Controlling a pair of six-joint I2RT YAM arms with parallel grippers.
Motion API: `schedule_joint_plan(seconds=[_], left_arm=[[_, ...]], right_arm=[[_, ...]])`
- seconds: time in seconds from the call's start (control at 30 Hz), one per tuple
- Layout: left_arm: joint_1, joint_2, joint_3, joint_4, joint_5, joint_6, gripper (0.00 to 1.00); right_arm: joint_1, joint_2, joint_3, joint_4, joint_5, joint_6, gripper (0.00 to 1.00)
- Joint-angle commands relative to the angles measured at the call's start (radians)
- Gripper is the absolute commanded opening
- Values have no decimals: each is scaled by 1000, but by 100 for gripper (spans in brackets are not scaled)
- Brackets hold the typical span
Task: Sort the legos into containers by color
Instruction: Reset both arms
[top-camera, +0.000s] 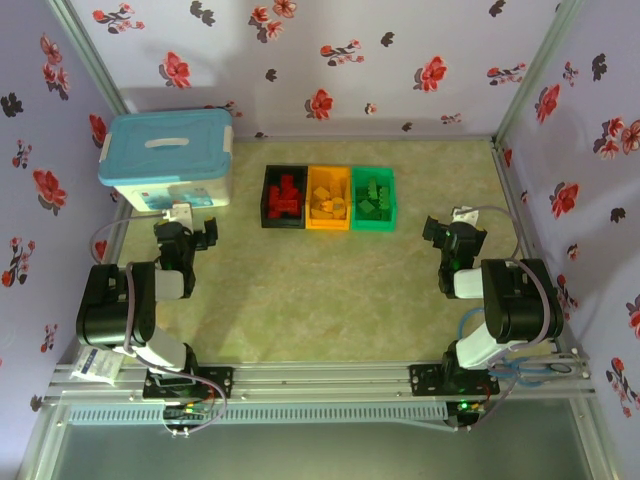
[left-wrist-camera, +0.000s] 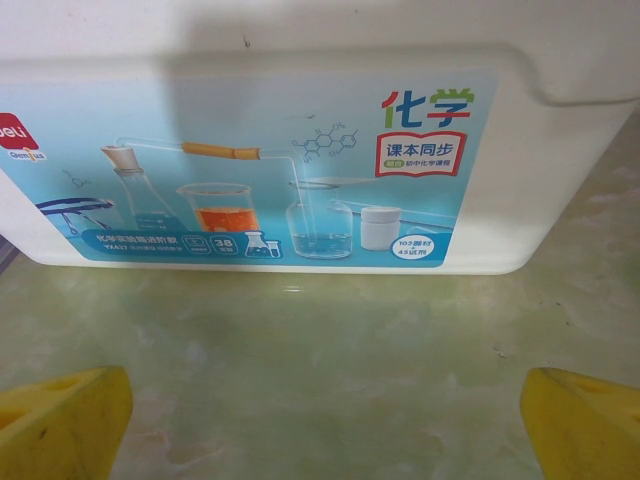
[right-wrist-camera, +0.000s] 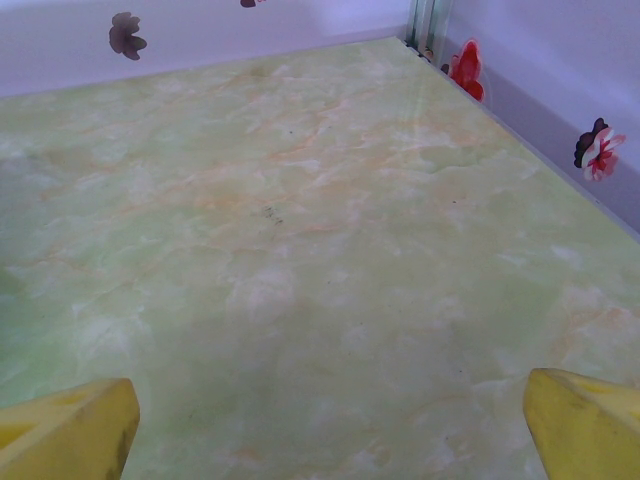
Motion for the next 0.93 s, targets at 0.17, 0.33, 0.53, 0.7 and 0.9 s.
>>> schedule_joint_plan(seconds=[0.17, 0.33, 0.53, 0.7, 0.9], left_arm=[[-3, -13, -1, -11, 11, -7, 100], [-3, -13, 0, -11, 11, -8, 100], [-4, -13, -1, -12, 11, -8, 100], [-2, -13, 1, -14, 12, -8, 100], [-4, -13, 1, -13, 14, -8, 100]], right_arm=[[2, -12, 4, 6, -2, 23, 99], [2, -12, 4, 6, -3, 22, 99], [2, -11, 4, 6, -2, 23, 99], [2, -11, 4, 6, -2, 24, 99], [2, -7, 10, -1, -2, 24, 99]])
